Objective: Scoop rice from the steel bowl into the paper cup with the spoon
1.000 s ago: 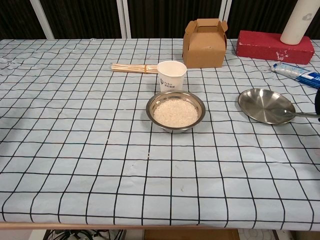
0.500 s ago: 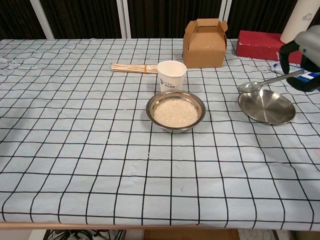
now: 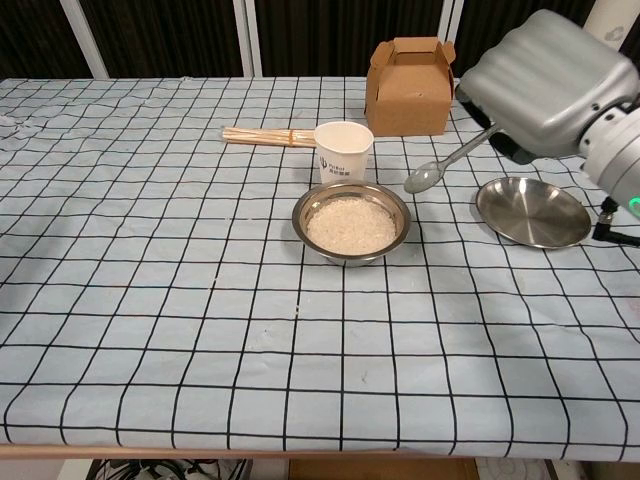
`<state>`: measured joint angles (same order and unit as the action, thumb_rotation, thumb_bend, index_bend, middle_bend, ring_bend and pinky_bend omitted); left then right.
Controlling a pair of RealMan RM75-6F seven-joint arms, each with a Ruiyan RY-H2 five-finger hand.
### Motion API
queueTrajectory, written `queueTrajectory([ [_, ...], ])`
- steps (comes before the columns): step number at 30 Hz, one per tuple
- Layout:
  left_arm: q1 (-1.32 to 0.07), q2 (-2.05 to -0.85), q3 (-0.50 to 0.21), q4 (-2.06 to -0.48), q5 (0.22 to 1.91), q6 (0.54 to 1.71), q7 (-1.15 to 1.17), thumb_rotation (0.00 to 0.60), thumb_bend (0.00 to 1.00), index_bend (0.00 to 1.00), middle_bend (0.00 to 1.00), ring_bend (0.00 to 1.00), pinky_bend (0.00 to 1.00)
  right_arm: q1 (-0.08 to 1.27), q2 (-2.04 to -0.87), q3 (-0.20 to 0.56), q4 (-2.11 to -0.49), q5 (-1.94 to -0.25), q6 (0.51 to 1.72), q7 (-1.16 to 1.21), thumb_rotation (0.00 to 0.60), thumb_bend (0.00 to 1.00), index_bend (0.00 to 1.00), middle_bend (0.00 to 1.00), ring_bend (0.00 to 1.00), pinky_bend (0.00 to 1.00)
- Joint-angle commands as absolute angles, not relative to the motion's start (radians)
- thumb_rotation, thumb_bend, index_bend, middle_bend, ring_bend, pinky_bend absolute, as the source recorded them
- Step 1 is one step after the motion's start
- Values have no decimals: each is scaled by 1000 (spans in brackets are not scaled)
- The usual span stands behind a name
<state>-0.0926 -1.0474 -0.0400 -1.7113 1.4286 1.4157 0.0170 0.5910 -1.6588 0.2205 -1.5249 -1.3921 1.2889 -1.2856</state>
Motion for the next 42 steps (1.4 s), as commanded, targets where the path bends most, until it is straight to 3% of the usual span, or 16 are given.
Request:
queueTrajectory([
  [1,-94,-1042,-42,-1714,1426,1413,7,600,18,0,0,0,0,609,-1712,195,-1481,-1401,1289,-1332,600,388,616,1000,1000,1000],
  [17,-101,-1032,-48,-1725,1418,1401,-20,600,19,0,0,0,0,673,-1886,196,-1264,-1457,1318,-1380,600,392,618,1000,1000,1000],
  [42,-105,-1034,-46,-1725,1418,1400,-19,600,19,0,0,0,0,691,-1881,146,-1160,-1521,1293,-1370,600,398,620,1000,1000,1000],
])
